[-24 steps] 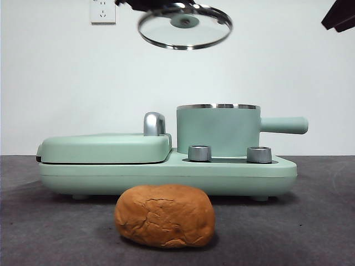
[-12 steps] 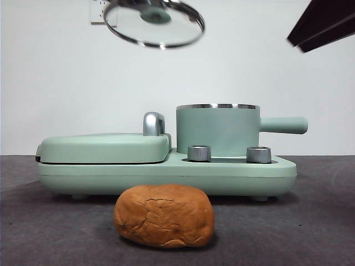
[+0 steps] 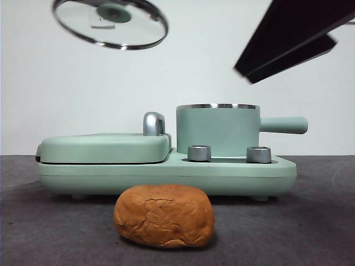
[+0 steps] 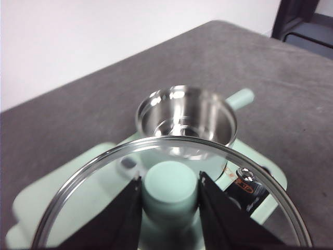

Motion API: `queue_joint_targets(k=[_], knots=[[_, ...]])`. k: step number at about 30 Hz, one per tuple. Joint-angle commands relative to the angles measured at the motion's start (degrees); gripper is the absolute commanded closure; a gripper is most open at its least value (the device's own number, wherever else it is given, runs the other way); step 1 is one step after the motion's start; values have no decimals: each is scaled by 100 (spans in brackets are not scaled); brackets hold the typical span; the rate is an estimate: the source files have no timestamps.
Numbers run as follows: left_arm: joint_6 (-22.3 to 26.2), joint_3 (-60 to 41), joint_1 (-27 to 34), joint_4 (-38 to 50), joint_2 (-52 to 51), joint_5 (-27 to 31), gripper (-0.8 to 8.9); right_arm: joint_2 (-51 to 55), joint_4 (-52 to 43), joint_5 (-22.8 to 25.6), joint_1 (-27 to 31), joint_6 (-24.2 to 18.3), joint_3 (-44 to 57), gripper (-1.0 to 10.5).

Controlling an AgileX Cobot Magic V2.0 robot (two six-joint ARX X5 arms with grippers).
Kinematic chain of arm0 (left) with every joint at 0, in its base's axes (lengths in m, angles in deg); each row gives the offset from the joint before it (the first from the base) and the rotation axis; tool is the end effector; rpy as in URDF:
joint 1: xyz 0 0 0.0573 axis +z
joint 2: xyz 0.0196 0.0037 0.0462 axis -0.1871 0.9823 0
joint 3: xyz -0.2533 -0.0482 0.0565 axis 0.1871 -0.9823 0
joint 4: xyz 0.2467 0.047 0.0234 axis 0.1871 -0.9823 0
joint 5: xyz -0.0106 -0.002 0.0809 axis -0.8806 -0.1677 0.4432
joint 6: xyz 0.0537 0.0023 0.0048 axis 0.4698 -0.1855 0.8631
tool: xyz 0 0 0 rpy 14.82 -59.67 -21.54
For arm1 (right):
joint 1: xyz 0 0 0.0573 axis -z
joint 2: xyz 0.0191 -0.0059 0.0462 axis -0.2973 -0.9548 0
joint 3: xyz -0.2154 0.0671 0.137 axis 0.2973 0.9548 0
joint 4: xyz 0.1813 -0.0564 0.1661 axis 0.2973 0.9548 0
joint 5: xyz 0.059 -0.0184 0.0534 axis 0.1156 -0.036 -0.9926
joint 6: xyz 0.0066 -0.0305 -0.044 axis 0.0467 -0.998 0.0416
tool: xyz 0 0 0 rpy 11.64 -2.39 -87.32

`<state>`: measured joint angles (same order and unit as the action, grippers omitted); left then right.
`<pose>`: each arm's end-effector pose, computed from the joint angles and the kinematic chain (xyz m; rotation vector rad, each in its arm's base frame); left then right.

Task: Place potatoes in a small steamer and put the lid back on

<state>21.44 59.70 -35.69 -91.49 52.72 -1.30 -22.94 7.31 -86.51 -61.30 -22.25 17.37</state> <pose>0.2181 -0.1105 0.3627 0.1513 0.3220 -0.7464 0.1311 0.1382 0.2592 -0.4351 0.5672 1.1167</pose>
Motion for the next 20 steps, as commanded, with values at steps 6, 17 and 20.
queue_joint_targets(k=[6, 17, 20], knots=[[-249, -216, 17, 177, -570, 70, 801, -1036, -721, 7, -422, -37, -92, 541], [-258, -216, 20, 103, -710, 350, 801, -2277, -1530, 4, -693, -39, -92, 506], [-256, -216, 20, 107, -710, 350, 801, -2579, -1674, 17, -697, -39, -92, 504]])
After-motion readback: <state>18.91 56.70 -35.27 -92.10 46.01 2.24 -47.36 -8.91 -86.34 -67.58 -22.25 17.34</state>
